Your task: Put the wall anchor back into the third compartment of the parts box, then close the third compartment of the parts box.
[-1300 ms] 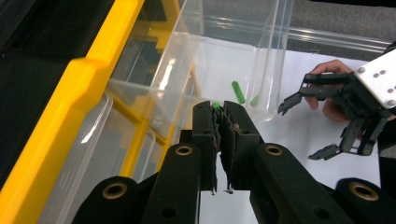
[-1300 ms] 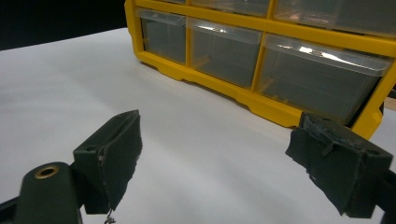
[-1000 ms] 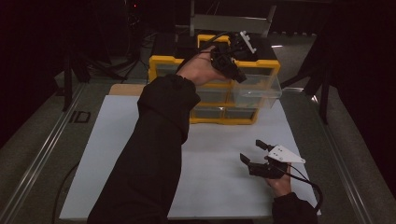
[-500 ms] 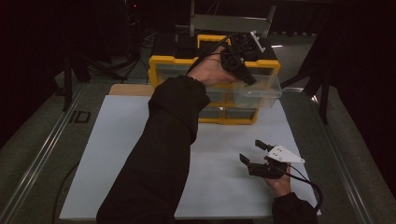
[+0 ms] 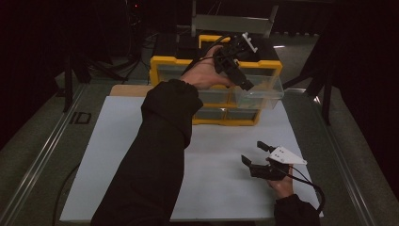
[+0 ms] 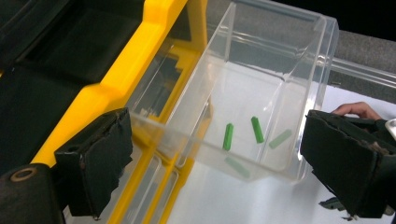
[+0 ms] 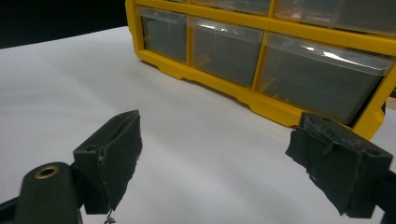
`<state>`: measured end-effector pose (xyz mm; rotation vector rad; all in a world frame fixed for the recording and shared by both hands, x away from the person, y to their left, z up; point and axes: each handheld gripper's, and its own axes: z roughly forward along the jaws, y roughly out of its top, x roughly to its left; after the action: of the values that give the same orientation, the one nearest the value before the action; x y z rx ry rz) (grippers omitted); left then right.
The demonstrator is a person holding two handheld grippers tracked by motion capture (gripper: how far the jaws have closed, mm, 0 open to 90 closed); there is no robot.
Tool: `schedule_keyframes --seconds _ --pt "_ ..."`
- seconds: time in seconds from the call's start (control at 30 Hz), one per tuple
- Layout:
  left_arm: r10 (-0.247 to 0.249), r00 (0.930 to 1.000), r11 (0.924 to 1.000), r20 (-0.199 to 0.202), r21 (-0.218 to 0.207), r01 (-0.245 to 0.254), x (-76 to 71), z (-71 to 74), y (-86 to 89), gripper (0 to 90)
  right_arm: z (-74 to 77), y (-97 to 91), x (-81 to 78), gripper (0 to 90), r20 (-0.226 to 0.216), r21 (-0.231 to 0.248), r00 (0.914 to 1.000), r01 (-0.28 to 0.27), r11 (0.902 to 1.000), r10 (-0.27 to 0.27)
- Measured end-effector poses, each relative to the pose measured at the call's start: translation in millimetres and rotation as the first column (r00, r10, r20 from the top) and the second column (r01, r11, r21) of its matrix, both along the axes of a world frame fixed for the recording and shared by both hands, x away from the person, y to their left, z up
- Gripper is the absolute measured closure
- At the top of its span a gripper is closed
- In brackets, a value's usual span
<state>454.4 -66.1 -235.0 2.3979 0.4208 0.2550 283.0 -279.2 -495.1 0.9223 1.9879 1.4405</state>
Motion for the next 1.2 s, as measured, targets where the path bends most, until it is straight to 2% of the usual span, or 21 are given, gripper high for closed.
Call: schedule_keyframes --seconds 0.47,0.63,0.87,0.97,1.07,1.2 --pt "-0.006 1.0 1.0 -0.002 0.001 0.006 -7.0 -7.3 12.4 12.7 0.1 0.7 -0.1 15.0 0.002 -0.005 1.0 -0.003 1.0 0.003" --pt "-0.012 0.9999 0.9998 -0.01 -0.016 0.012 -10.3 -9.3 18.4 14.4 0.1 0.7 -0.8 15.0 0.001 -0.006 1.0 -0.004 1.0 0.004" --pt "-0.037 0.9988 0.9992 -0.032 0.011 0.038 -15.9 -21.9 21.4 18.5 -0.1 1.3 0.0 15.0 0.002 -0.007 1.0 -0.004 1.0 0.004" --pt "-0.058 0.9976 0.998 -0.038 0.023 0.059 -18.5 -28.1 22.0 24.9 0.0 1.9 0.1 15.0 0.002 -0.008 1.0 -0.006 1.0 0.006" --pt "-0.089 0.9942 0.996 -0.061 0.008 0.089 -20.2 -32.8 23.4 41.7 -0.1 2.6 0.1 15.0 0.003 -0.011 1.0 -0.007 0.9999 0.007" --pt "-0.127 0.99 0.9919 -0.061 -0.004 0.127 -23.7 -36.5 22.8 60.9 -0.2 3.4 0.1 15.0 0.003 -0.017 0.9999 -0.01 0.9998 0.01"
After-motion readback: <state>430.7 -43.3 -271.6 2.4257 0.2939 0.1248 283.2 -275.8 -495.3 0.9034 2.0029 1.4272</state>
